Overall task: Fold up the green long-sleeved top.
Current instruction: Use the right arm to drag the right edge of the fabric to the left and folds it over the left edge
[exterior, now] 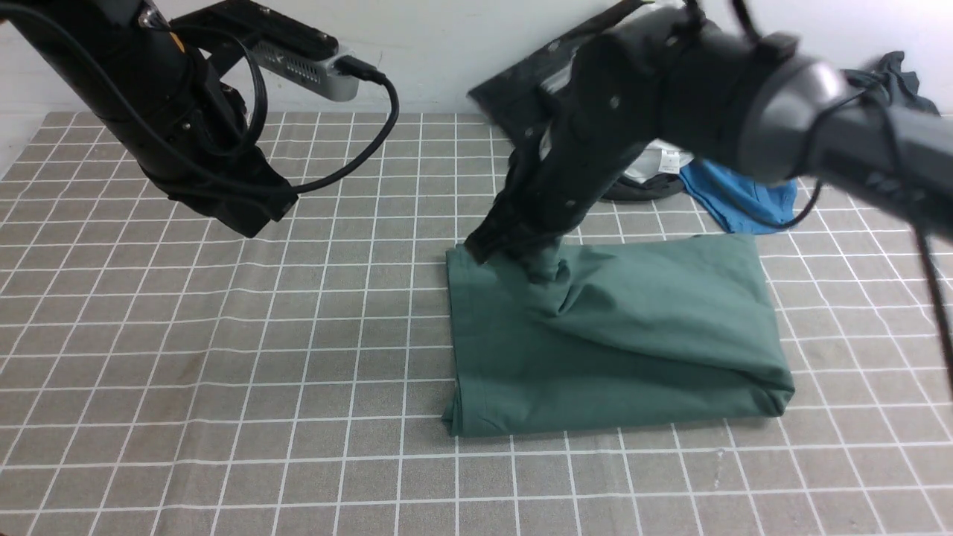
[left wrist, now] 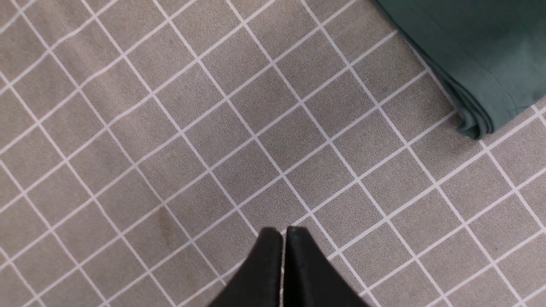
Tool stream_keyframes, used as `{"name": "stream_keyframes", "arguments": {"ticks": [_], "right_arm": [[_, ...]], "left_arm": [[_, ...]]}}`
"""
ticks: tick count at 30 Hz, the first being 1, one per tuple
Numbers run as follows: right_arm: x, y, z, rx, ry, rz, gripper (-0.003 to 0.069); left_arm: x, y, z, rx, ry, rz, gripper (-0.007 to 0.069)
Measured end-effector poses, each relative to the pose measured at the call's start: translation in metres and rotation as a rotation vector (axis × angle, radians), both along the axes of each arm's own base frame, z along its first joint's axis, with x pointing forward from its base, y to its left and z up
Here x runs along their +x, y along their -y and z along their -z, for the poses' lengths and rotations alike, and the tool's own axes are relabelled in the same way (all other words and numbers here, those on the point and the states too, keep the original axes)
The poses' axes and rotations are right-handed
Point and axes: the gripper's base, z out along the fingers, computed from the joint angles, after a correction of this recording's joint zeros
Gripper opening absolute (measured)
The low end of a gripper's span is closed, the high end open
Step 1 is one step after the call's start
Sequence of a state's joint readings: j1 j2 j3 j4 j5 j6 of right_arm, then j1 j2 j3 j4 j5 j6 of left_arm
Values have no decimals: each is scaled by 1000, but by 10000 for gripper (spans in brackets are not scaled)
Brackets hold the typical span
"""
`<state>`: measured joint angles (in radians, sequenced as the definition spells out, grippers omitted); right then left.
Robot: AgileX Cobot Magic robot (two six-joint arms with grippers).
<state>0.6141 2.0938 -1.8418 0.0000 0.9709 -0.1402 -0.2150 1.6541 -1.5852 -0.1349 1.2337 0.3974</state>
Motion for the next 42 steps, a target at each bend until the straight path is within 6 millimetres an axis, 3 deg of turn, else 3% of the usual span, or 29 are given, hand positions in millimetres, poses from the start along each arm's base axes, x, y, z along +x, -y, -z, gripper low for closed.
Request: {"name": "stream_keyframes", "arguments": {"ticks": [2,3,7,8,10,11,13,16,17,19,21,22,24,28,31,33,36,40,41,42], "right_arm": [[1,-7,5,8,-22,-6,144],[0,-10,1,22,-35,-5,209],[-2,-8,-31,21,-26,-12,401],[-2,-7,-34,16,-27,-12,410],[-3,2,-48,-21,-16,-10,477],[2,17,-54,-64,-3,18,516],[7,26,-55,-76,-2,46,527],[23,63,-28,-97,-76,166,537],[23,64,-26,-95,-81,174,537],[25,74,4,-67,-131,211,535],[19,70,29,-45,-182,209,535],[18,69,31,-43,-188,208,535],[5,58,59,-59,-246,174,535],[-10,45,66,-79,-263,120,535],[-16,43,44,-47,-233,107,535],[-19,45,29,-29,-206,105,535],[-35,56,-27,22,-97,94,535],[-68,76,-97,100,40,85,535],[-70,78,-101,106,46,85,535],[-84,85,-116,135,76,83,535]], "left_arm": [[0,0,0,0,0,0,-7],[0,0,0,0,0,0,-7],[0,0,0,0,1,0,-7],[0,0,-1,-1,2,-1,-7],[-3,-1,-1,-2,1,-5,-7],[-11,-2,-2,-4,-3,-10,-7],[-18,-4,-3,-5,-4,-13,-7],[-49,-11,-4,-9,-13,-28,-7],[-51,-11,-4,-9,-14,-29,-7],[-75,-16,-1,-19,3,-50,-7],[-93,-20,3,-26,17,-62,-7],[-94,-21,3,-27,18,-64,-7],[-118,-26,10,-40,44,-86,-7],[-159,-36,17,-84,134,-137,-7],[-196,-44,23,-121,222,-163,-7],[-208,-47,27,-129,252,-170,-7],[-246,-57,33,-162,375,-196,-7],[-279,-68,47,-194,496,-249,-7],[-280,-69,48,-192,504,-252,-7],[-288,-72,53,-193,541,-257,-7]]}}
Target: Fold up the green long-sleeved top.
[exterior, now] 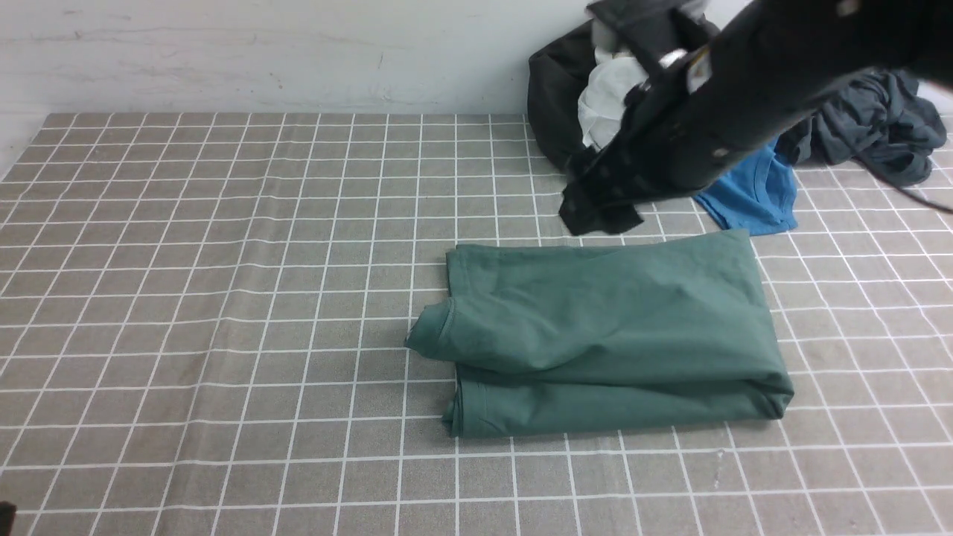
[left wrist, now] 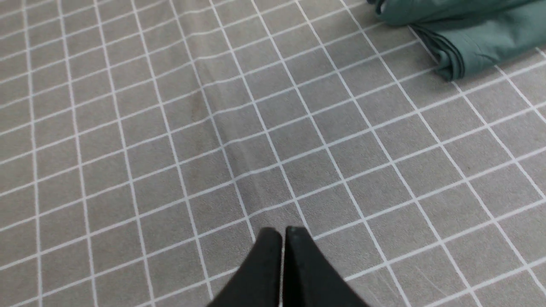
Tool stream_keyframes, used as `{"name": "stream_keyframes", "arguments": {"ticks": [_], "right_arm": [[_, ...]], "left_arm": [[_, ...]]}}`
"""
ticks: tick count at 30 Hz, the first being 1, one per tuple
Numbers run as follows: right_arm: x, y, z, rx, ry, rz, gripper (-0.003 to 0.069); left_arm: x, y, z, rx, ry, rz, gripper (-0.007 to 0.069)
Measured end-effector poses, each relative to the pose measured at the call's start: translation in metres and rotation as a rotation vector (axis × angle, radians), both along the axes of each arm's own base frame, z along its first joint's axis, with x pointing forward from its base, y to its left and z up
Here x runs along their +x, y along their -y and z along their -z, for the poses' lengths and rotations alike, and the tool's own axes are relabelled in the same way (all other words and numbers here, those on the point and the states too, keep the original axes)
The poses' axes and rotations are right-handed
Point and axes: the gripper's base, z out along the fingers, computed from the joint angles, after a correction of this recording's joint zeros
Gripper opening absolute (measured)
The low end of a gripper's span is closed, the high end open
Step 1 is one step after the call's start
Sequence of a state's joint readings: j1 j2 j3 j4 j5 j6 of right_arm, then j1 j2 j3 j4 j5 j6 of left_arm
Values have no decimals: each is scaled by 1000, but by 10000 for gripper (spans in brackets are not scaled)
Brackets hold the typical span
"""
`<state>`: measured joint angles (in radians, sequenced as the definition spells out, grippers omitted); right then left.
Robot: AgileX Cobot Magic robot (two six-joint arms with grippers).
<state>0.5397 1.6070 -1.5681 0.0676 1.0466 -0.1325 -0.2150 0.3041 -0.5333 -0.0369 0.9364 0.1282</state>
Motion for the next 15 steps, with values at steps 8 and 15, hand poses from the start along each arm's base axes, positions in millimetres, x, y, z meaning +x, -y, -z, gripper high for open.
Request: {"name": "stream_keyframes", "arguments": {"ticks": [8,15], "right_arm": [[-94,52,-50,199,219,4,530],[-174,97,-39,349,338,9,370]], "left_arm": [[-25,-9,8,11,141,-21,-7],[-29,-10,8,6,164,-21,-7]]}}
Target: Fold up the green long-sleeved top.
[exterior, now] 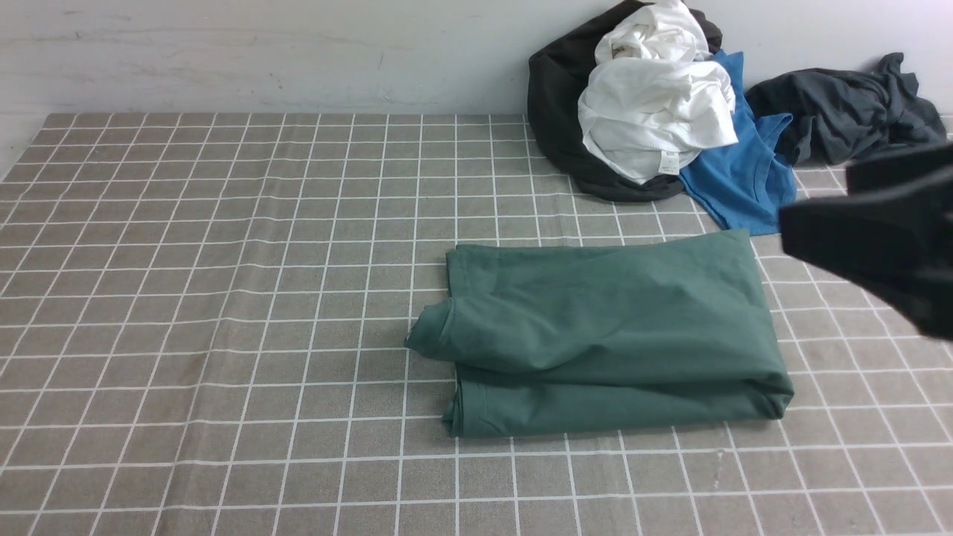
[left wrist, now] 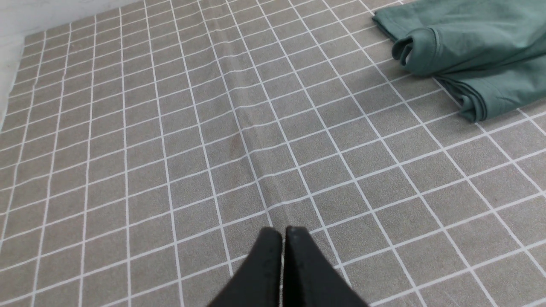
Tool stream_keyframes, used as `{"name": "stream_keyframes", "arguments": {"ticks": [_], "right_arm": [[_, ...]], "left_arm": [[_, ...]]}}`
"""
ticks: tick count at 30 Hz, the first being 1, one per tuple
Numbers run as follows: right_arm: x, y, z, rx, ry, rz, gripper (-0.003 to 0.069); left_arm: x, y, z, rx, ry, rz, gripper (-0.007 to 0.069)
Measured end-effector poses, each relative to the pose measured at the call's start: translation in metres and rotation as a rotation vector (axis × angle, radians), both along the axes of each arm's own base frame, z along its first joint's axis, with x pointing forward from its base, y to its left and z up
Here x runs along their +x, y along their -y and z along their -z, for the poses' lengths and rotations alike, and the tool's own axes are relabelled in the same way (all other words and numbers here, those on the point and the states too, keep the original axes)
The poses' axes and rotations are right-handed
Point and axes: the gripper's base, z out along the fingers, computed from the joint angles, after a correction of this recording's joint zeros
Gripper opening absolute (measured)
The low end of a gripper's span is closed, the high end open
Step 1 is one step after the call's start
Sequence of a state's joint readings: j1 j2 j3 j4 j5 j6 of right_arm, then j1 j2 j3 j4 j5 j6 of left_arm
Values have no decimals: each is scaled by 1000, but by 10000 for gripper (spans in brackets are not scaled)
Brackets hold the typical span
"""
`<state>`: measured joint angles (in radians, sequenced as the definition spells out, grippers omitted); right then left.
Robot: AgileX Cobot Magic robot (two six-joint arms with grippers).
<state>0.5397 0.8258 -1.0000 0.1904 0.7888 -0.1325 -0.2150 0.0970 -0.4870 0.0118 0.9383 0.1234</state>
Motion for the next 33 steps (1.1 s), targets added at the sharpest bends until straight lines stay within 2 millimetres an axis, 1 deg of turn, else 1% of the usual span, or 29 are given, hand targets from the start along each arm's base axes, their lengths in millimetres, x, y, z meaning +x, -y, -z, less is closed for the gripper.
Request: {"name": "stream_keyframes", "arguments": {"ticks": [1,2,3,6,7,8,9,11,24,27,28,29,31,33], "right_arm": [[-9,4,2,26,12,-2,328],[-12,6,3,37,16,-3,310],[-24,12,5,72,42,-4,239],[-38,21,8,106,89,-1,105],[-42,23,7,114,100,-1,76],[-43,24,7,116,100,-2,63],[-46,26,6,128,110,-4,28],[-50,27,5,140,117,-6,-3],[-49,27,7,131,119,-2,-14],[-47,27,12,144,132,5,-14],[-46,27,18,160,142,13,-14],[-45,26,20,163,145,16,-14],[-46,28,34,177,167,32,-14],[-46,35,58,192,204,83,-14]], "left_arm": [[0,0,0,0,0,0,-7],[0,0,0,0,0,0,-7],[0,0,0,0,-1,0,-7],[0,0,0,0,-1,0,-7],[0,0,0,0,-1,0,-7],[0,0,0,0,-1,0,-7],[0,0,0,0,-1,0,-7],[0,0,0,0,-1,0,-7],[0,0,0,-1,-1,0,-7],[0,0,0,-2,-1,1,-7],[0,0,0,-2,-1,1,-7],[0,0,0,-2,-1,1,-7],[0,0,0,-2,-1,1,-7],[0,0,0,-5,-1,2,-7]]}}
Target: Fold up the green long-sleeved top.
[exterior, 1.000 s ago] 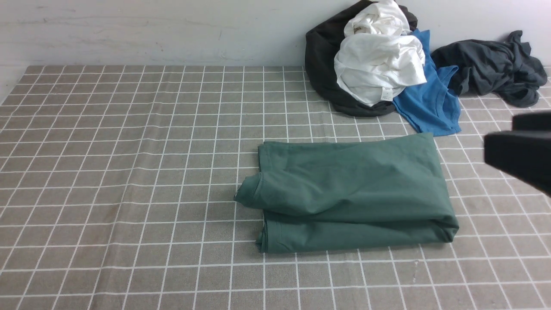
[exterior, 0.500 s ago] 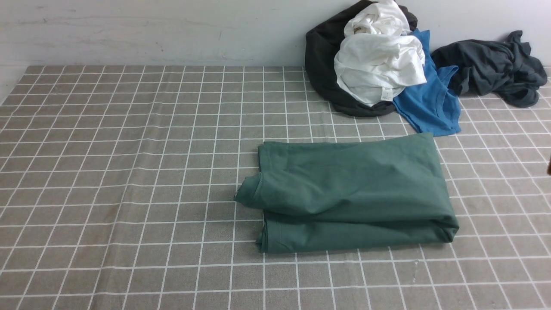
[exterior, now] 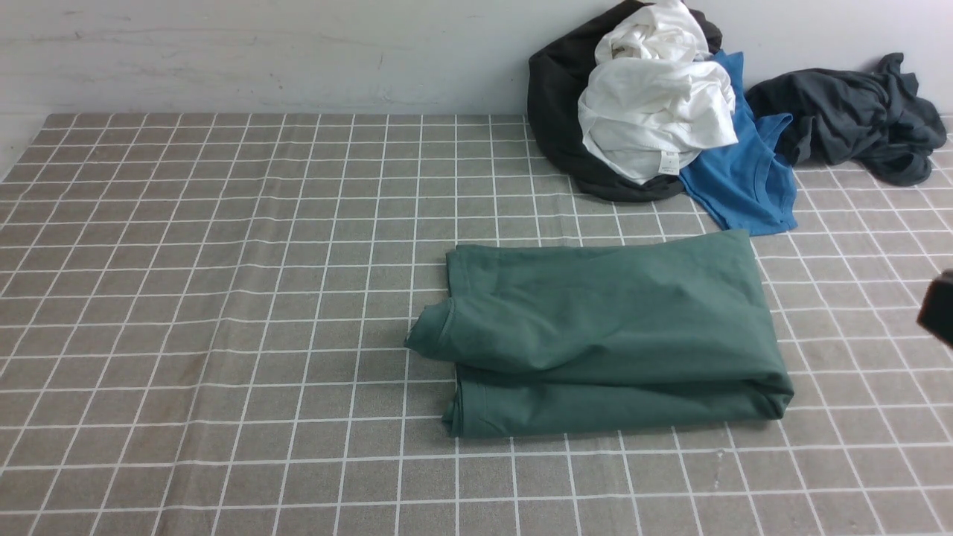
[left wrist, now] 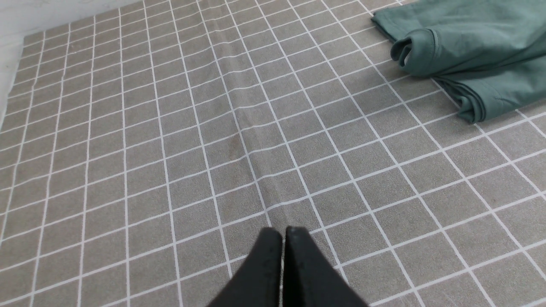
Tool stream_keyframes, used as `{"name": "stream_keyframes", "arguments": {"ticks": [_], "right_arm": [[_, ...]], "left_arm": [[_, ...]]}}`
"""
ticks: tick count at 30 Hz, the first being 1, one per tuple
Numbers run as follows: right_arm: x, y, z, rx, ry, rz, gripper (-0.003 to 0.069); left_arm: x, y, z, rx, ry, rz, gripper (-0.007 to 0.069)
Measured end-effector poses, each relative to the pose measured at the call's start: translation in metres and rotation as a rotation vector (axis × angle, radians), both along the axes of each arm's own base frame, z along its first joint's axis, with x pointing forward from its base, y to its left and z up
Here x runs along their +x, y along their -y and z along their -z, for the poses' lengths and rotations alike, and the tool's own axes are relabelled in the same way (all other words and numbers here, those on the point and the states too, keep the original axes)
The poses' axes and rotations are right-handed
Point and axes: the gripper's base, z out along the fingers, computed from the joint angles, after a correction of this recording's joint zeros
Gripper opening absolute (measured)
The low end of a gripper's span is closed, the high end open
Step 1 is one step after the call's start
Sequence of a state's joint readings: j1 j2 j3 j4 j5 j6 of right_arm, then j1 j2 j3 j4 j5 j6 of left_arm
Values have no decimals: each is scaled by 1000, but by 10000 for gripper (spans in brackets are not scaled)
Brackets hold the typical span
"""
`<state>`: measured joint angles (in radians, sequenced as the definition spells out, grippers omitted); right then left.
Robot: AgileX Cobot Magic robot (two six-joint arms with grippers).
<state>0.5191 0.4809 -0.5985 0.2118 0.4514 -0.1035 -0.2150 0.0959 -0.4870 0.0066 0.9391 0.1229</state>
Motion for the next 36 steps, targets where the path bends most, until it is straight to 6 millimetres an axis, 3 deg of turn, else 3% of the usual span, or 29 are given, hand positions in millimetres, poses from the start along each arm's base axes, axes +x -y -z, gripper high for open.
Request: {"name": "stream_keyframes", "arguments": {"ticks": [1,2,4,7,12,15,24,36], "right_arm": [[0,6,23,10,-4,59,-14],[-1,7,22,23,4,61,-14],[-5,20,60,60,-24,183,-14],[-14,36,99,75,-35,332,-14],[-25,53,145,60,-14,560,-14],[-27,58,161,88,-43,657,-14],[-28,60,165,48,-52,708,-14],[-27,54,165,39,-53,585,-14]], "left_arm": [[0,0,0,-6,-1,3,-7],[0,0,0,-6,-1,3,-7],[0,0,0,-6,-1,3,-7],[0,0,0,-6,-1,3,-7],[0,0,0,-6,-1,3,-7],[0,0,0,-6,-1,3,-7],[0,0,0,-5,-3,3,-7],[0,0,0,-5,-4,3,-7]]}}
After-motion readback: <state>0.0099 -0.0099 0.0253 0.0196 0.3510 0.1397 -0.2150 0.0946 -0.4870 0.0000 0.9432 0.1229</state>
